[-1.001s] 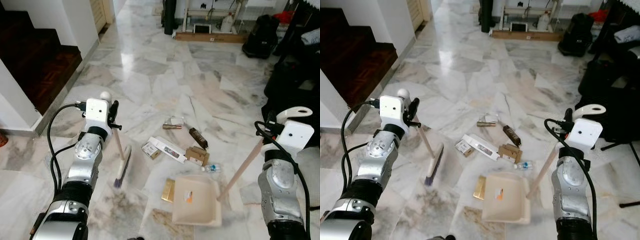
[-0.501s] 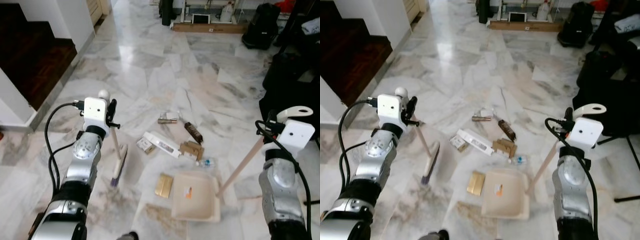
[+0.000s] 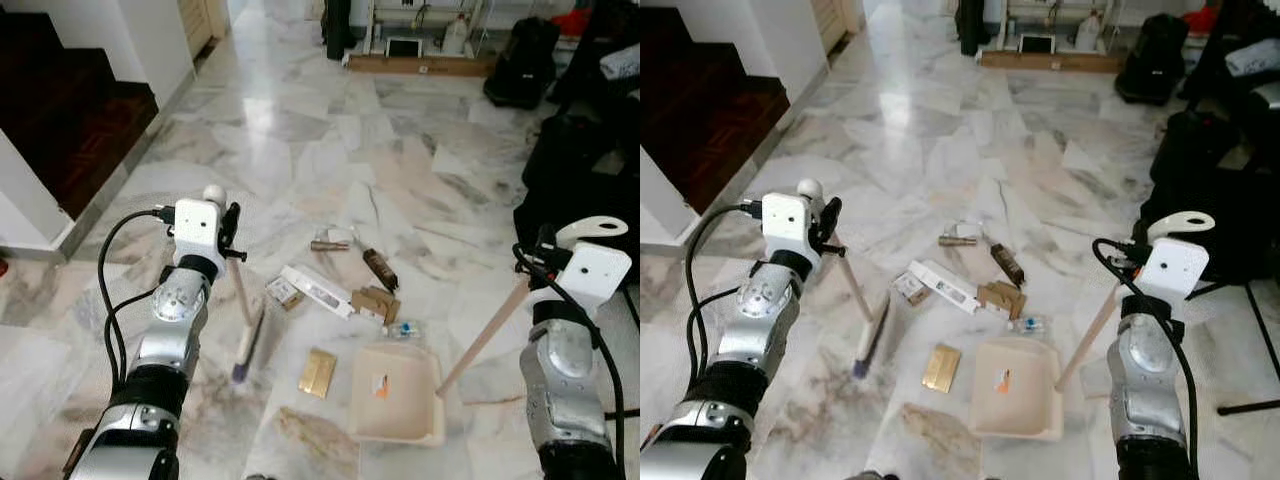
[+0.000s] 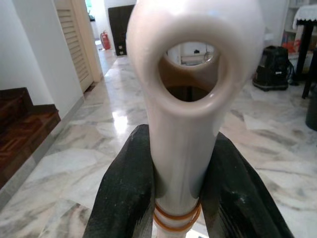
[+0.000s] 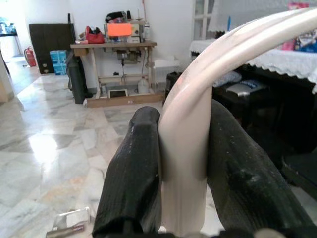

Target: Sweep floor

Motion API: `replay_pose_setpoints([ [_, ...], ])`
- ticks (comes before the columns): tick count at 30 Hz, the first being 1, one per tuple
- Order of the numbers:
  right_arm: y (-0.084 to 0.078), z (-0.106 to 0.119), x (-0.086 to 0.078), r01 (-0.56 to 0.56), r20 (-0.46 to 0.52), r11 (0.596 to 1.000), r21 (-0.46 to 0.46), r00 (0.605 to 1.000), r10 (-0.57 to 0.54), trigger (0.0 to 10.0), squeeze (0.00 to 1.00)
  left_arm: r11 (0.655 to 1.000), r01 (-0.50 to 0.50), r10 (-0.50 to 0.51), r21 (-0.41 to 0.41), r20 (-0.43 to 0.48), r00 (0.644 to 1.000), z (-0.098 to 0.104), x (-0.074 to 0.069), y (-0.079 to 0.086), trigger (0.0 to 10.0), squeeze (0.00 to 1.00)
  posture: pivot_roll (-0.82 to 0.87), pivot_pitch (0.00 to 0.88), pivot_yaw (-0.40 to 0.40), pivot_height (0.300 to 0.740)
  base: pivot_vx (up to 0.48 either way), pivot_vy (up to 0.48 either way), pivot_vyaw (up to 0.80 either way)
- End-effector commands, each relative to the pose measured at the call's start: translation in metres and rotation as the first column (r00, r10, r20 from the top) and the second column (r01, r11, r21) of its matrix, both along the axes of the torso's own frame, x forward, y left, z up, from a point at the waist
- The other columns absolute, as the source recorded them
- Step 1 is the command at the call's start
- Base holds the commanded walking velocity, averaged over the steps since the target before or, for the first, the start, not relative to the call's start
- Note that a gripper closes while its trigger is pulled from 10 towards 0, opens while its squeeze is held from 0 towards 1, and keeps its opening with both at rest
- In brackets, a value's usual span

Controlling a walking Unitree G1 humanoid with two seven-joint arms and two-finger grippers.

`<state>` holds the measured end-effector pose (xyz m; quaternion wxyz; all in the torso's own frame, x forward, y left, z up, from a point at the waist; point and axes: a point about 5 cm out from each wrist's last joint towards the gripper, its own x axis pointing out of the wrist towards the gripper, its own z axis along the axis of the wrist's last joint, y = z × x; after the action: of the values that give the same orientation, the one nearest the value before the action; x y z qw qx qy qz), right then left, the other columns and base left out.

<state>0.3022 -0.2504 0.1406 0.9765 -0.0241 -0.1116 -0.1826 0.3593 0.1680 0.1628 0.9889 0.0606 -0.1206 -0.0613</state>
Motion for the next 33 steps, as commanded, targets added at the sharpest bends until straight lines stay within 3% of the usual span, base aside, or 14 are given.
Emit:
replay_pose_setpoints([
  [1, 0.0018, 0.0094, 0.0019, -0.008, 0.038, 1.000, -0.009, 0.999, 0.009, 10.0, 0.00, 1.000, -0.004, 0.004, 0.002, 0.047, 0.999, 0.0120, 0.0013, 0.0031, 10.0, 0.00, 0.08, 0.112, -0.012, 0.740, 0.240, 0.000, 0.00],
  [25, 0.0027, 0.0077, 0.0015, -0.019, 0.027, 1.000, -0.010, 0.999, 0.019, 10.0, 0.00, 1.000, 0.010, -0.009, -0.015, 0.051, 0.999, 0.0117, -0.0003, 0.0013, 10.0, 0.00, 0.08, 0.125, -0.020, 0.740, 0.071, 0.000, 0.00],
  [33, 0.0026, 0.0078, 0.0017, -0.019, 0.027, 1.000, -0.010, 0.999, 0.019, 10.0, 0.00, 1.000, 0.006, -0.006, -0.011, 0.052, 0.999, 0.0119, -0.0004, 0.0018, 10.0, 0.00, 0.08, 0.127, -0.020, 0.740, 0.406, 0.000, 0.00],
])
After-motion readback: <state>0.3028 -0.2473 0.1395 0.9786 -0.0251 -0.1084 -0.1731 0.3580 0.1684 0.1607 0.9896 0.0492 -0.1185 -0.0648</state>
